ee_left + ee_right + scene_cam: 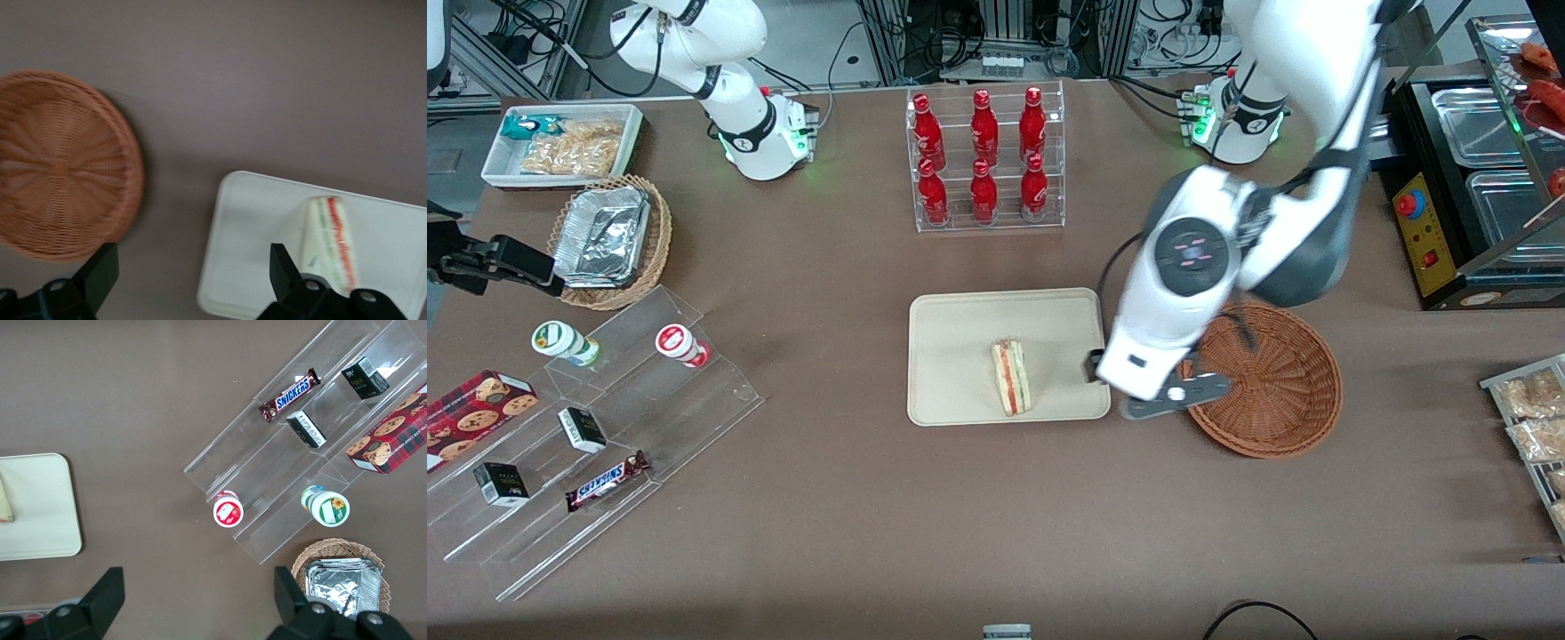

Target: Place sandwich from basket to tray

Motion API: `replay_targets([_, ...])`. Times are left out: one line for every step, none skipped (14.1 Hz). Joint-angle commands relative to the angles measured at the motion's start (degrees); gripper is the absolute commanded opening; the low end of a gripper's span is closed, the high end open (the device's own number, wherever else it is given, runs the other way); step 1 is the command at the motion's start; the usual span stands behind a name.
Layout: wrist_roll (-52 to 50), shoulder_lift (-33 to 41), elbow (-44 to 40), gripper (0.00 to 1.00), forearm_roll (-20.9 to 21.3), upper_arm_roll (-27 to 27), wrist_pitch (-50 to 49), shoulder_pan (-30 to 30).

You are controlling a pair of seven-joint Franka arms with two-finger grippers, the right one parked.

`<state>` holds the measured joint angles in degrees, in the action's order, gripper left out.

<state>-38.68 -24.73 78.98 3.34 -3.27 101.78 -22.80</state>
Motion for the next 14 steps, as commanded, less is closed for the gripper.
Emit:
replay_targets([10.78, 8.79, 6.18, 1.00, -0.35, -0.59, -5.42, 6.77])
replay_targets([15.52, 10.64, 6.27, 1.00, -0.44, -0.77, -8.06, 9.33])
replay_targets([19.66, 12.23, 6.28, 1.00, -0.61, -0.86, -10.44, 11.27])
replay_targets([23.09, 13.81, 6.28, 1.00, -1.75, -0.86, -13.25, 13.03])
replay_targets([24.69, 15.39, 6.28, 1.00, -2.28, -1.03, -15.89, 14.87])
replay_targets([25.93, 17.32, 6.19, 1.00, -2.37, -2.69, -18.61, 16.89])
replay_targets([26.46, 19.00, 6.19, 1.00, -2.28, -5.66, -20.81, 20.31])
replay_targets([26.47, 20.49, 6.19, 1.00, -2.28, -9.43, -22.23, 23.91])
replay_targets([26.55, 21.46, 6.27, 1.00, -2.28, -10.77, -22.41, 25.34])
replay_targets([26.64, 22.17, 6.36, 1.00, -2.28, -10.88, -22.59, 25.52])
replay_targets([27.08, 22.96, 6.71, 1.00, -2.11, -10.88, -22.59, 25.53])
replay_targets([27.87, 24.36, 8.19, 1.00, -1.67, -10.88, -22.59, 25.44])
replay_targets([27.87, 25.68, 9.69, 1.00, -1.67, -10.70, -22.59, 25.44])
replay_targets([28.13, 26.30, 10.40, 1.00, -1.67, -10.35, -22.59, 25.44])
